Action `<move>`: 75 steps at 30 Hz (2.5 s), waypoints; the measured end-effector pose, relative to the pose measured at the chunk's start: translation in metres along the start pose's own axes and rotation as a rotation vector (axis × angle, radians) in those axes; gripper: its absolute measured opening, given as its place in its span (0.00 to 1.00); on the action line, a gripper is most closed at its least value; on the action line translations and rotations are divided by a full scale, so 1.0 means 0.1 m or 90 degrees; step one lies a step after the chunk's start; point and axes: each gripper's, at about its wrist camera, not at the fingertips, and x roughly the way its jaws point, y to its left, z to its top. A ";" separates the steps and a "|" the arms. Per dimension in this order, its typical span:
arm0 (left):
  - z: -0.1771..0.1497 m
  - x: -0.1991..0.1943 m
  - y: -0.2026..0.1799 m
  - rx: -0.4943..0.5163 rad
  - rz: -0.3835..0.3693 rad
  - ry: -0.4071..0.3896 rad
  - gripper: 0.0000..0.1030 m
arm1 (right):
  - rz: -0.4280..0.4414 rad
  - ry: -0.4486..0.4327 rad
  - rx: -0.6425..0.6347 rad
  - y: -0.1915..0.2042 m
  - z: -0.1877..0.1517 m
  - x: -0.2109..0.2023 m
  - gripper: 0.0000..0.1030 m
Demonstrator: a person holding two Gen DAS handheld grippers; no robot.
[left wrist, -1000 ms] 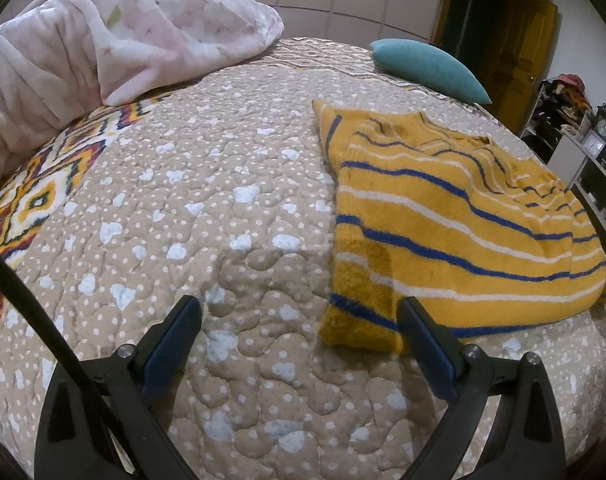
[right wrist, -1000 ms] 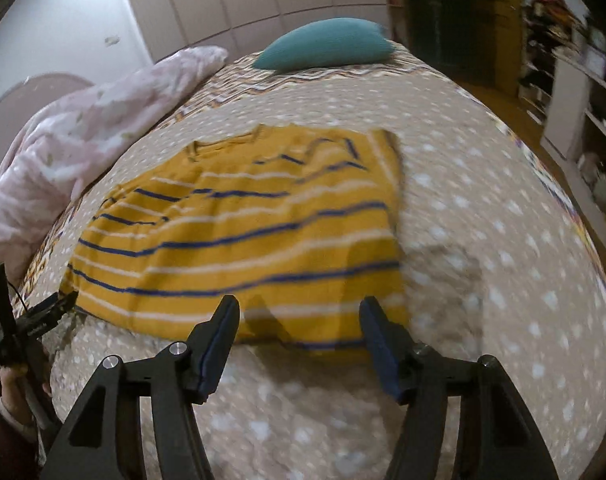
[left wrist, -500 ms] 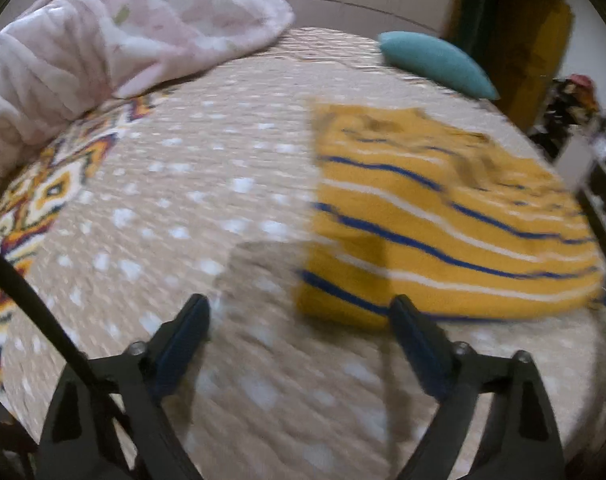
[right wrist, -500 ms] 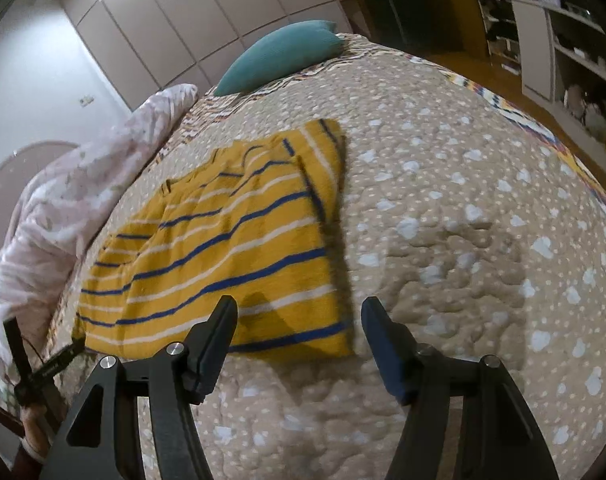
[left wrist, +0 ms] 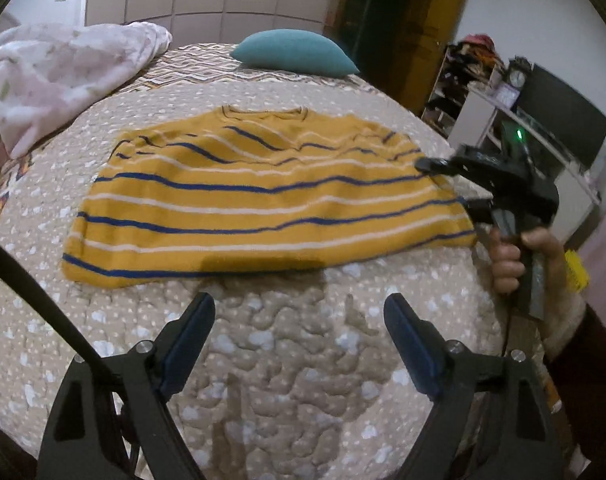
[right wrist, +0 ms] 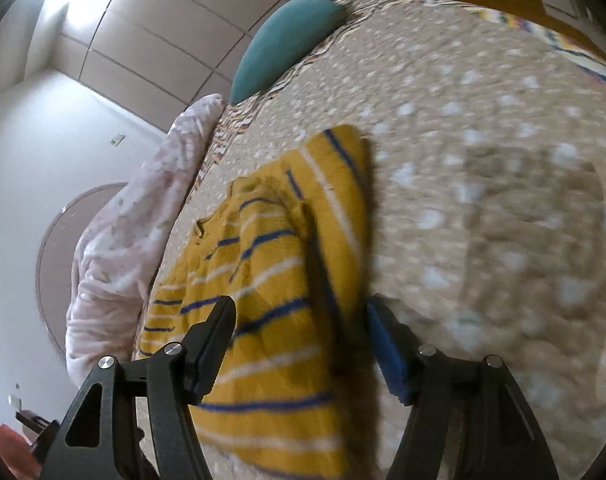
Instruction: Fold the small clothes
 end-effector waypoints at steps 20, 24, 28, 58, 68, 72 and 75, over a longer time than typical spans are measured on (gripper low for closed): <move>-0.42 -0.99 1.66 -0.284 0.046 -0.117 0.83 | -0.135 0.045 -0.293 2.73 -0.38 0.92 0.20; -0.57 -1.10 1.87 -0.319 0.051 -0.126 0.83 | -0.202 0.085 -0.340 2.94 -0.72 1.54 0.20; -0.65 -1.11 2.01 -0.349 0.049 -0.128 0.83 | -0.186 0.117 -0.335 3.05 -0.86 1.84 0.42; 0.98 0.49 1.19 -0.284 -0.123 0.008 0.08 | -0.091 0.038 -0.267 1.69 -0.47 0.10 0.66; 0.31 0.15 1.54 -0.333 -0.094 -0.015 0.07 | -0.055 0.056 -0.334 2.30 -0.38 0.45 0.66; 0.33 0.17 1.46 -0.321 -0.101 -0.035 0.07 | -0.047 0.108 -0.416 2.96 -0.43 0.97 0.66; 0.35 0.18 1.43 -0.316 -0.101 -0.046 0.07 | -0.070 0.166 -0.471 3.34 -0.55 1.48 0.67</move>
